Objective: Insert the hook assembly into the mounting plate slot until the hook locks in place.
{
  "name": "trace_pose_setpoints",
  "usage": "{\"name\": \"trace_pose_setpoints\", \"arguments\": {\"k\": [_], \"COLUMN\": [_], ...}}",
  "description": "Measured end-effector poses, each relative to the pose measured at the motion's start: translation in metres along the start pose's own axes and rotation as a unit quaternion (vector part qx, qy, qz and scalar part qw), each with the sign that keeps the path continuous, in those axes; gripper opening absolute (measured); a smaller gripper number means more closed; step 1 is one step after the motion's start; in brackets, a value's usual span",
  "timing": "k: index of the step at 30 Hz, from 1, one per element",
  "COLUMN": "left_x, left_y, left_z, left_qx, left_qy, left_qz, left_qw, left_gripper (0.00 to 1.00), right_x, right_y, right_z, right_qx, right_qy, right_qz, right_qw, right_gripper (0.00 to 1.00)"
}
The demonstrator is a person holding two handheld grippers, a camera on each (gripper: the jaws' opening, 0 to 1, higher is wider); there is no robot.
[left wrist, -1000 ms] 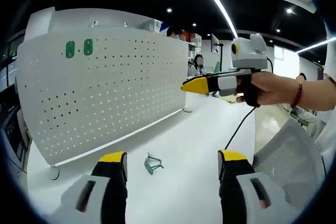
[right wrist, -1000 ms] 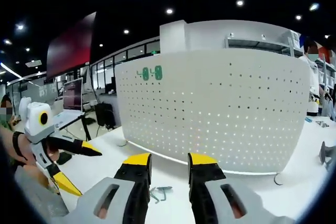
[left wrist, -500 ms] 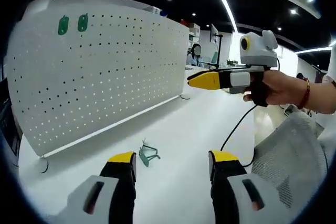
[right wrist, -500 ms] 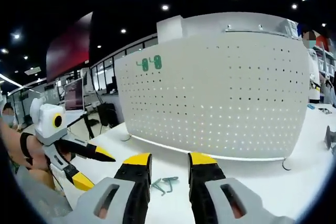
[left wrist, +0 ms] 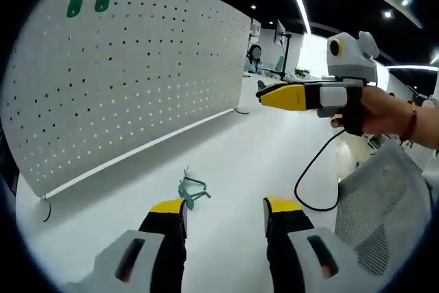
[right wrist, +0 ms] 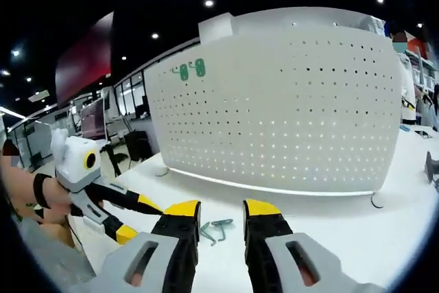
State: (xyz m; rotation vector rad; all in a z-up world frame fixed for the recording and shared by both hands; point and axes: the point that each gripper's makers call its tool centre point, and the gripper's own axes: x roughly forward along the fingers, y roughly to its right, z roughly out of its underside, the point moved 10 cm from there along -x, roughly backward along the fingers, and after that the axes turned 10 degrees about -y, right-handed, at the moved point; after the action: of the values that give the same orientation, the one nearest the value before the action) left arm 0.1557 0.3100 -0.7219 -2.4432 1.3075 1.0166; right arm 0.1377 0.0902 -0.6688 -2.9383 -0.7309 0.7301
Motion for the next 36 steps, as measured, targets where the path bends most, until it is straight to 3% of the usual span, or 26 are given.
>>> {"name": "trace_pose_setpoints", "arguments": {"k": [12, 20, 26, 36], "left_x": [0.019, 0.033, 0.041, 0.050], "left_y": [-0.010, -0.016, -0.020, -0.027], "left_z": [0.014, 0.014, 0.015, 0.018], "left_qx": [-0.016, -0.017, -0.018, -0.023], "left_qy": [-0.035, -0.039, -0.035, -0.045], "left_qz": [-0.006, -0.005, -0.020, -0.042], "left_qw": [0.9992, 0.9991, 0.9990, 0.9978], "left_gripper": [0.36, 0.32, 0.25, 0.24], "right_x": [0.000, 0.003, 0.004, 0.003], "right_y": [-0.002, -0.004, -0.005, -0.004], "right_z": [0.011, 0.017, 0.020, 0.028], "right_qx": [0.009, 0.020, 0.028, 0.038], "right_qy": [-0.015, -0.023, -0.026, -0.038], "right_qz": [-0.005, -0.015, -0.023, -0.026], "right_qw": [0.9998, 0.9994, 0.9990, 0.9982], "right_gripper": [0.24, 0.24, 0.24, 0.23]}}
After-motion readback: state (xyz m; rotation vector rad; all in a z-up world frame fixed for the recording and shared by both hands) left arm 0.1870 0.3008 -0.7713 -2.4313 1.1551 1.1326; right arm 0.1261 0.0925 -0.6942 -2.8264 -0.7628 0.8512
